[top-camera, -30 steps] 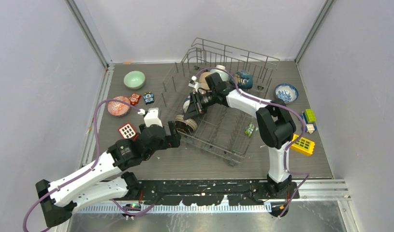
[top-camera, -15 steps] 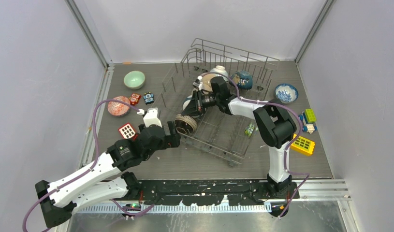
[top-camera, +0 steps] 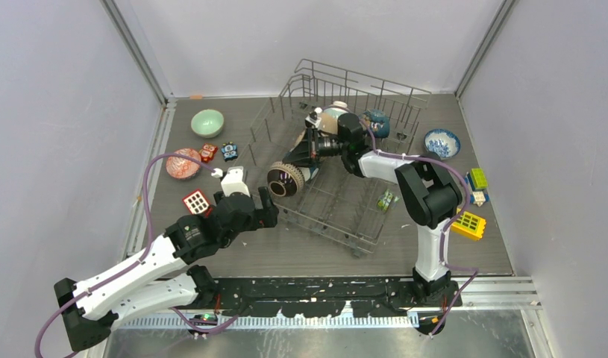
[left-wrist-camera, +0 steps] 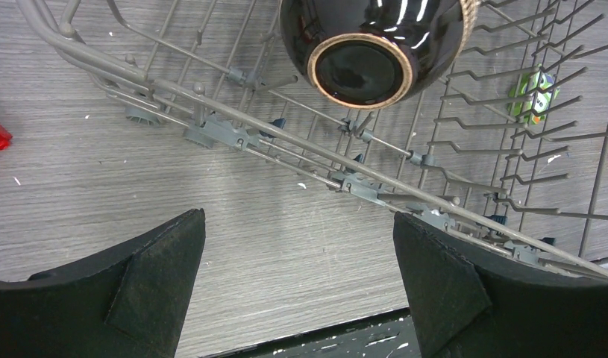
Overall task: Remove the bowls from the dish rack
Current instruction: Pick up the bowl from the dish rack.
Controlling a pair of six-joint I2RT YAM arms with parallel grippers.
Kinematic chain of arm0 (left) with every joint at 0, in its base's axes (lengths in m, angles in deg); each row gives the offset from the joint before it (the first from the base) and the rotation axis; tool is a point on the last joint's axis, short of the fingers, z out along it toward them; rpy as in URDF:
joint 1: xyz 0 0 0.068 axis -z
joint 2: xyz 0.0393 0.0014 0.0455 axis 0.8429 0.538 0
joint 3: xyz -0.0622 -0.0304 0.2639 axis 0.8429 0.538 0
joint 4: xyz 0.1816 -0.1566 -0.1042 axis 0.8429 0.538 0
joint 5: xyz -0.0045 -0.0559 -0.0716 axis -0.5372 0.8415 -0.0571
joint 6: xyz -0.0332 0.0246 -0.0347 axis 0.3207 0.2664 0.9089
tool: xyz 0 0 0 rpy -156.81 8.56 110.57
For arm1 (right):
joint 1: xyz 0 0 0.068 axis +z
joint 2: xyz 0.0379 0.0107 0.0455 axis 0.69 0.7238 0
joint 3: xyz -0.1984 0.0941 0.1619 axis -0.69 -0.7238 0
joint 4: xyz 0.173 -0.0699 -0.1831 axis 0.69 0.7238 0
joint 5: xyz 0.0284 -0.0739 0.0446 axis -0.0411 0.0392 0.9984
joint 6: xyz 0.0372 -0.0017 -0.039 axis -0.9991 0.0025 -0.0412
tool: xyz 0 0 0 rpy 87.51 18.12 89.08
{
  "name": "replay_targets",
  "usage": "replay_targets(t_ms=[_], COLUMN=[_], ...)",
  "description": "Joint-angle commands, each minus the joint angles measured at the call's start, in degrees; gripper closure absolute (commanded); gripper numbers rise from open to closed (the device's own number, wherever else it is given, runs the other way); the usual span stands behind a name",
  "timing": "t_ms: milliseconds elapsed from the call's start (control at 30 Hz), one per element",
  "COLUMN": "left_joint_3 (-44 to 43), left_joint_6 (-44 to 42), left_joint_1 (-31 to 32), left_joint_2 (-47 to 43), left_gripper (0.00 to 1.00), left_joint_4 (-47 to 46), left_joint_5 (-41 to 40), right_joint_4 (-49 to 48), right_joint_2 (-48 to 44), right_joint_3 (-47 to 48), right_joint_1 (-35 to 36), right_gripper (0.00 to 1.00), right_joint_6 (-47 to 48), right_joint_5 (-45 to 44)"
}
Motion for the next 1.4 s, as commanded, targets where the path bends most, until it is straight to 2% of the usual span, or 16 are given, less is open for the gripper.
replay_targets(t_ms=[0,267,333,500,567,1133,1367], left_joint_3=[-2.3,-2.6,-3.0,-3.9,-4.3,-7.4,-9.1], left_joint_6=[0.0,0.0,-0.1,-0.6,-0.8,-2.0,-2.9], left_joint_1=[-0.3,-0.3,-0.3,-0.3,-0.3,-0.3,-0.3], left_joint_2=[-0.5,-1.0,-1.2,-1.1,-1.0,-0.2,1.1], left_gripper=[0.02,0.02,0.02,0.02,0.02,0.02,0.02], left_joint_4=[0.0,0.2,0.4,0.6,0.6,0.5,0.1], left_joint_5=[-1.0,-1.4,-1.7,-1.9,-1.9,-2.2,-2.5], right_joint_4=[-11.4,-8.9,-3.0,21.3,26.9,45.9,57.4], right_joint_2=[-6.7,-8.3,-9.5,-13.7,-14.8,-23.1,-26.5], right_joint_3=[3.4,3.1,3.7,6.7,7.7,12.2,14.8], right_joint_1=[0.4,0.2,0.1,0.1,0.1,0.1,0.3], right_gripper=[0.99,0.99,0.99,0.99,0.99,0.99,0.99], right_joint_6=[-5.2,-3.6,0.5,19.8,23.7,33.4,41.4], right_joint_5=[4.9,4.3,3.5,-0.2,-1.4,-10.1,-18.1])
